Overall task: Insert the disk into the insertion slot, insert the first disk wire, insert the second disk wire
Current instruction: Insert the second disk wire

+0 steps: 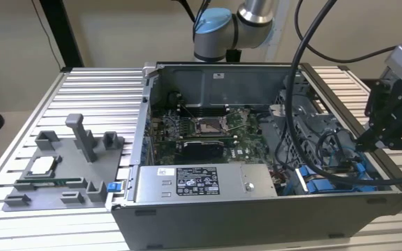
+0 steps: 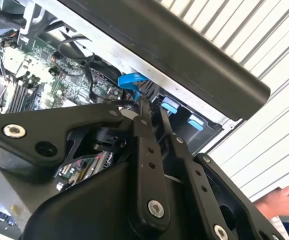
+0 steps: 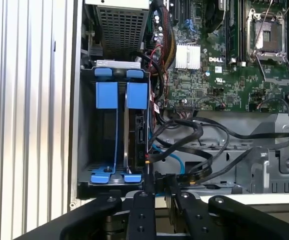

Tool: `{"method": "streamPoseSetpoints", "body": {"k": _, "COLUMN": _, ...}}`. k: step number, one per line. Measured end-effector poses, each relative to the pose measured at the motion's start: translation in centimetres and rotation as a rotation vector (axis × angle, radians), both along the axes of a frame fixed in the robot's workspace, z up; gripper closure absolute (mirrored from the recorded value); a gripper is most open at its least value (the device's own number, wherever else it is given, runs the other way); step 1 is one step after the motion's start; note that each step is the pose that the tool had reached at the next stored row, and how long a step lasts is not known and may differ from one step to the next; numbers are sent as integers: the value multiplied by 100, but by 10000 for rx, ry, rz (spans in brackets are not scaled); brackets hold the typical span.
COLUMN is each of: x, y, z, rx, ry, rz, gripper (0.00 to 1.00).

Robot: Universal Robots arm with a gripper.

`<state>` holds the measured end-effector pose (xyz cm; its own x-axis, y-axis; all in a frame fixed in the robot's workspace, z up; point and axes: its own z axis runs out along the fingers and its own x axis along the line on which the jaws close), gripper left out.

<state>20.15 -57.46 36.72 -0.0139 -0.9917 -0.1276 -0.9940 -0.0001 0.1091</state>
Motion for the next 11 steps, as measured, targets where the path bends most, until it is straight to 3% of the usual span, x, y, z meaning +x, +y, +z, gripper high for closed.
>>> {"method": "streamPoseSetpoints", "body": {"k": 11, "x": 0, "y": -19, "z": -25, "rx": 328, "ry": 0, "rz": -4, "gripper": 0}}
